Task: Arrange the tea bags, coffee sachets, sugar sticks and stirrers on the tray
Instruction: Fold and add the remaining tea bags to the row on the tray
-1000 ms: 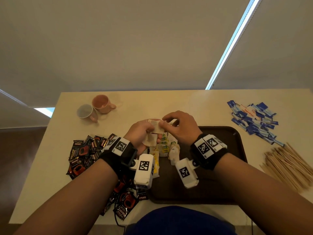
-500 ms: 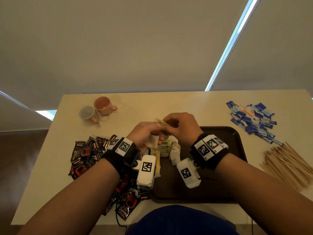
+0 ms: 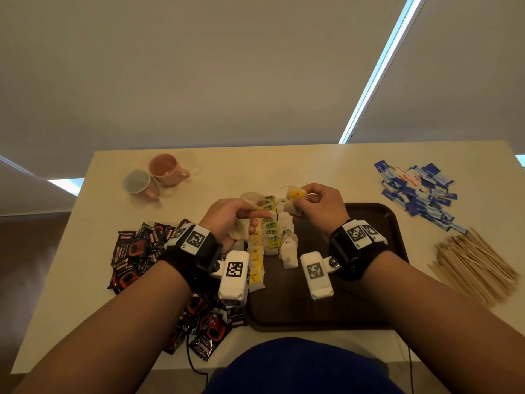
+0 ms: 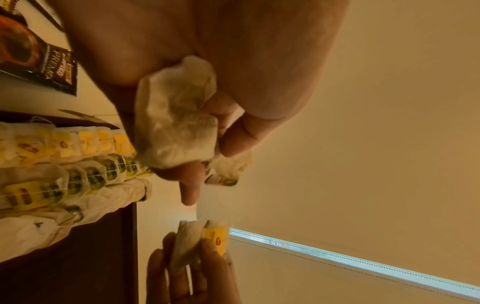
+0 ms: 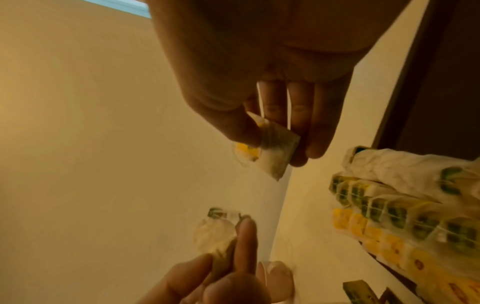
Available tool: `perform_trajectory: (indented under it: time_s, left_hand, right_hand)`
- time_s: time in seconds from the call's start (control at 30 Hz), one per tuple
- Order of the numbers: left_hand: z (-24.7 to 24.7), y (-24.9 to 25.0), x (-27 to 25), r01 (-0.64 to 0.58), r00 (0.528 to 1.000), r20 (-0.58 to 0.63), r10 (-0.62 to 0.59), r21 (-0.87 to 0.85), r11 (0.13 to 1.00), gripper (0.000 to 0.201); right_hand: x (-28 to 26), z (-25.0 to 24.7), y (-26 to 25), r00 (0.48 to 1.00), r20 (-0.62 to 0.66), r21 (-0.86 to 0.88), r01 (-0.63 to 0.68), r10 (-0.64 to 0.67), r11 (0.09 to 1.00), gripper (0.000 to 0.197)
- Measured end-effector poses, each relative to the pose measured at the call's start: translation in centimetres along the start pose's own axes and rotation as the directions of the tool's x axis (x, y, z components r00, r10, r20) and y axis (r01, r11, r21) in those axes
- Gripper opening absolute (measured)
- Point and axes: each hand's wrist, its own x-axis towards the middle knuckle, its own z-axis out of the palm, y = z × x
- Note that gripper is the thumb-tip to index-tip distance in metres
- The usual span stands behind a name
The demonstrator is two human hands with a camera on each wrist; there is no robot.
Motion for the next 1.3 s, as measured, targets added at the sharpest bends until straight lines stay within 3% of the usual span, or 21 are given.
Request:
perform_trajectory:
  time_s: [0.13,0.3,0.43,0.5,0.63,0.8,0.9,1.0,1.1,1.17,1.23,1.3]
  left_hand:
    - [-0.3,-0.1,-0.2,0.008,1.000,0.002,-0.007,-0.040,0.999,0.033]
    - [-0.6,0.0,-0.6,-0.011,1.000,0.024,0.012,-0.071,0.997,0.032]
    - [-0.6,0.2,-0.7,-0.036,0.999,0.024,0.037,-0.057,0.998,0.030]
    - [-0.5,0.1,-0.8,-0.046,0.999,0.026,0.047,-0.046,0.998,0.030]
    - [-0.7,-0.4,-0.6,-0.065,0.998,0.024,0.065,-0.025,0.998,0.032]
    - [-1.1,-0.8,-0.6,-0.063,0.997,0.041,0.064,-0.022,0.998,0.029]
    - [-1.4,-1.1,-0.6,-0.055,0.997,0.049,0.056,-0.021,0.998,0.029]
    - [-1.4,-1.2,-0.7,-0.059,0.996,0.059,0.060,-0.018,0.998,0.028]
    - [-1.2,-1.3,-0.9,-0.072,0.994,0.077,0.072,-0.005,0.997,0.027]
    - [-1.0,-1.2,-1.1,-0.090,0.992,0.093,0.087,0.026,0.996,0.028]
    - [-0.8,-1.1,-1.3,-0.112,0.987,0.120,0.103,0.065,0.992,0.029]
    - [-0.7,-1.1,-1.5,-0.127,0.983,0.147,0.113,0.090,0.988,0.028]
  right_hand:
    - [-0.4,-0.2,1.3,0.998,0.017,0.029,-0.067,0.067,0.997,0.008]
    - [-1.6,0.7,3.9,0.981,0.196,-0.301,0.066,-0.006,0.951,0.009]
    - [-3.2,3.5,7.4,0.885,0.437,-0.501,0.092,0.159,0.861,0.015]
    - [-3.8,5.2,9.4,0.843,0.482,-0.570,0.094,0.240,0.816,0.020]
    - [-4.2,7.9,12.1,0.838,0.439,-0.653,0.051,0.324,0.755,0.023]
    - [-4.0,8.8,13.2,0.916,0.286,-0.695,-0.004,0.282,0.719,0.015]
    - [-3.9,8.5,12.8,0.923,0.271,-0.728,0.010,0.274,0.686,0.021]
    - [-3.2,6.9,10.5,0.954,0.249,-0.675,0.047,0.167,0.736,0.024]
    - [-1.6,4.3,6.2,0.987,0.151,-0.438,0.123,-0.062,0.891,0.016]
    - [-0.5,3.1,3.3,0.976,0.126,-0.262,0.204,-0.176,0.943,0.016]
    - [0.0,2.4,0.9,0.955,0.181,-0.110,0.256,-0.234,0.961,0.021]
    - [-0.1,2.0,-0.5,0.919,0.265,-0.086,0.324,-0.292,0.942,0.027]
